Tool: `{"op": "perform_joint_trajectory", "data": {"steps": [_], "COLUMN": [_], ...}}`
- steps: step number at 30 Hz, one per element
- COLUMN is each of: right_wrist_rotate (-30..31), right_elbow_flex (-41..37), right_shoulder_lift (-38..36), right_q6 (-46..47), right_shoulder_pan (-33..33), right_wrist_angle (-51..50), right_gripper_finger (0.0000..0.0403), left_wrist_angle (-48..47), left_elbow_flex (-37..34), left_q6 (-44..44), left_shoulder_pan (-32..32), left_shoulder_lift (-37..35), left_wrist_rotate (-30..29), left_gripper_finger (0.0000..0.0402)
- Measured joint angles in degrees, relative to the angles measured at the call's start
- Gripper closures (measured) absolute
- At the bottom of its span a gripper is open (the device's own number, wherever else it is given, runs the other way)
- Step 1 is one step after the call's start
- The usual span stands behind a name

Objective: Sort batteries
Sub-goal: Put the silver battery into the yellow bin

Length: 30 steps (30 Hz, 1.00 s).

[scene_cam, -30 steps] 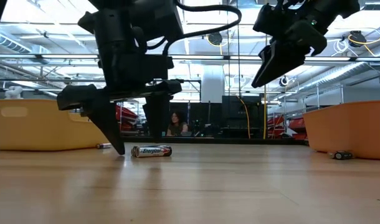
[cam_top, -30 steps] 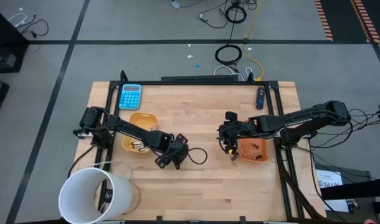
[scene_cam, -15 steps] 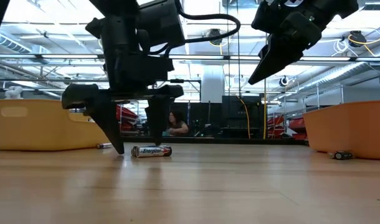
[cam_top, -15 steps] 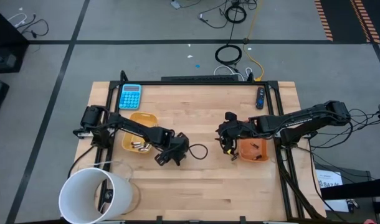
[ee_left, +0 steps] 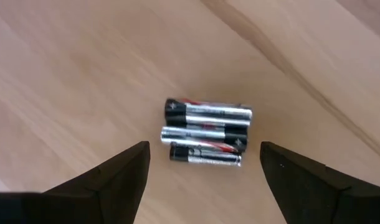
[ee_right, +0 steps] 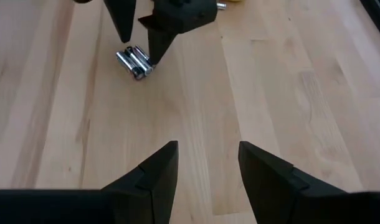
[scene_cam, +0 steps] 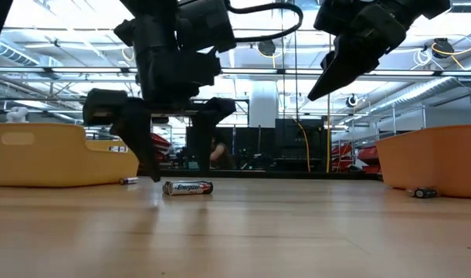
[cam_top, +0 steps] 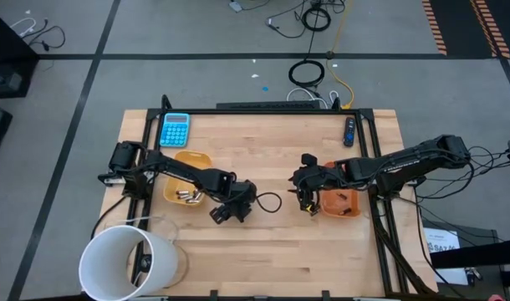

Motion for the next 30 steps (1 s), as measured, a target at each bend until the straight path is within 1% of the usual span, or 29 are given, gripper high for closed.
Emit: {"op": "perform_joint_trajectory", "data": {"steps": [5,8,14,17,21,26,30], "right_wrist_rotate": [0.1,0.1,0.1,0.1,0.1,1.1,1.5], "right_elbow_flex": [0.0,0.0,0.0,0.0,0.0,0.0,0.0], "right_shoulder_lift": [0.0,0.0,0.0,0.0,0.0,0.0,0.0], "right_q6": [0.0,0.1,-0.3,-0.4,-0.4,-0.4,-0.4], "right_shoulder_pan": [0.0,0.0,0.6,0.8,0.8,1.9,2.6], "right_wrist_angle": [0.5,0.5,0.4,0.4,0.4,0.7,0.7], "right_gripper_finger": [0.0243,0.0243,0.0243,0.0243,0.0243,0.0243,0.0243], "left_wrist_angle": [-1.1,-4.2,-5.5,-5.9,-6.4,-6.4,-6.3], "left_elbow_flex": [3.0,5.5,6.5,6.5,6.5,6.5,6.5], "left_q6": [0.2,1.0,1.0,1.0,1.0,1.0,1.0], "left_shoulder_pan": [-0.3,-0.7,-0.7,-0.6,-0.5,-0.6,-1.0], "left_shoulder_lift": [4.1,6.0,6.9,7.0,7.0,7.0,7.0], "left_wrist_rotate": [0.9,0.0,-0.1,0.4,0.8,0.7,-1.5], "left_gripper_finger": [0.0091,0.0091,0.0093,0.0112,0.0171,0.0175,0.0175]}}
